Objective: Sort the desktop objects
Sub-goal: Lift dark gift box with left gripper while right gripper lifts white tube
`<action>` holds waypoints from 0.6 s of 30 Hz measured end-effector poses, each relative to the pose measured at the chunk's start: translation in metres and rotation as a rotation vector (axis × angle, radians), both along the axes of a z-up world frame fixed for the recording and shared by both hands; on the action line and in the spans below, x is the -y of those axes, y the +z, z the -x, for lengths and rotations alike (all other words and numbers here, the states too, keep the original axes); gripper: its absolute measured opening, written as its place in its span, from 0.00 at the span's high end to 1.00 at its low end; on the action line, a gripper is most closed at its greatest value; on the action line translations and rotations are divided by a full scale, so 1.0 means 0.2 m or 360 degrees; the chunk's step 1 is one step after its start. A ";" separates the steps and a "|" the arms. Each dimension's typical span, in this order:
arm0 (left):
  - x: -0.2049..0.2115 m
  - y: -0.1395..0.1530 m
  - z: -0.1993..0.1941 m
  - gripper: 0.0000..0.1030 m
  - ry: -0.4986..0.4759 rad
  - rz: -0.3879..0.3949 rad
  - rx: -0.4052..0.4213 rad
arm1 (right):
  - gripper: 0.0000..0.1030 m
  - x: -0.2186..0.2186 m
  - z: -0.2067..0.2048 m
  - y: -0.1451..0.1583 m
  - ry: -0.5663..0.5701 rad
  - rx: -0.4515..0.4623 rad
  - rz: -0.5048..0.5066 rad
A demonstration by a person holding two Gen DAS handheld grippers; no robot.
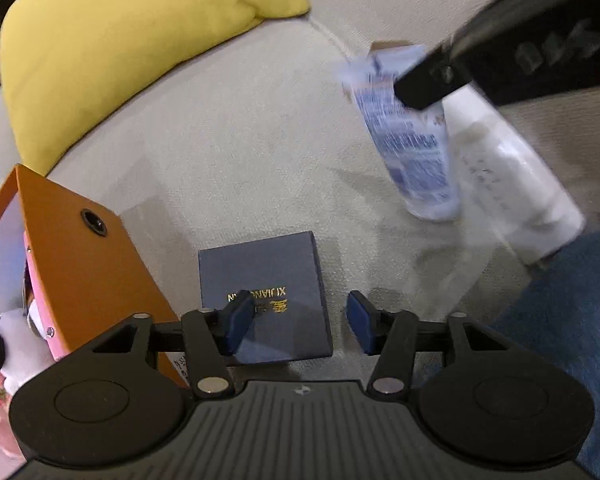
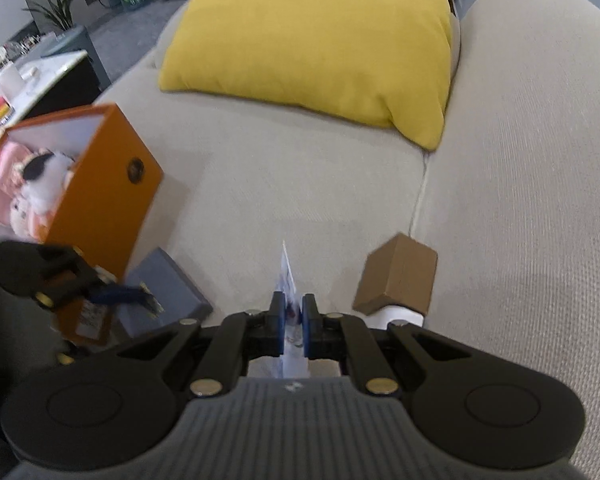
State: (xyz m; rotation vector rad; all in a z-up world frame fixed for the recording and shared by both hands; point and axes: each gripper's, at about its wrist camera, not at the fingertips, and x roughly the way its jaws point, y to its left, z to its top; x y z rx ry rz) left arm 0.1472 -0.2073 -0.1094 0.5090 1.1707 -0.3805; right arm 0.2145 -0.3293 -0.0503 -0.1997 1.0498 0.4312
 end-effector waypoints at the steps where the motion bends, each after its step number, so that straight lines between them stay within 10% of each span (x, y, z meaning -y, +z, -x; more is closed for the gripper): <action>1: 0.03 -0.02 0.01 0.36 -0.0007 -0.0065 0.0038 | 0.92 0.00 0.00 0.01 0.0002 0.0005 -0.0010; 10: 0.07 -0.10 0.01 0.23 -0.0024 -0.0284 0.0082 | 0.92 0.02 0.00 -0.03 -0.0022 -0.0076 -0.0066; 18: 0.00 -0.06 -0.02 0.26 -0.0042 -0.0182 0.0034 | 0.92 0.05 -0.02 -0.02 -0.0068 -0.0109 -0.0081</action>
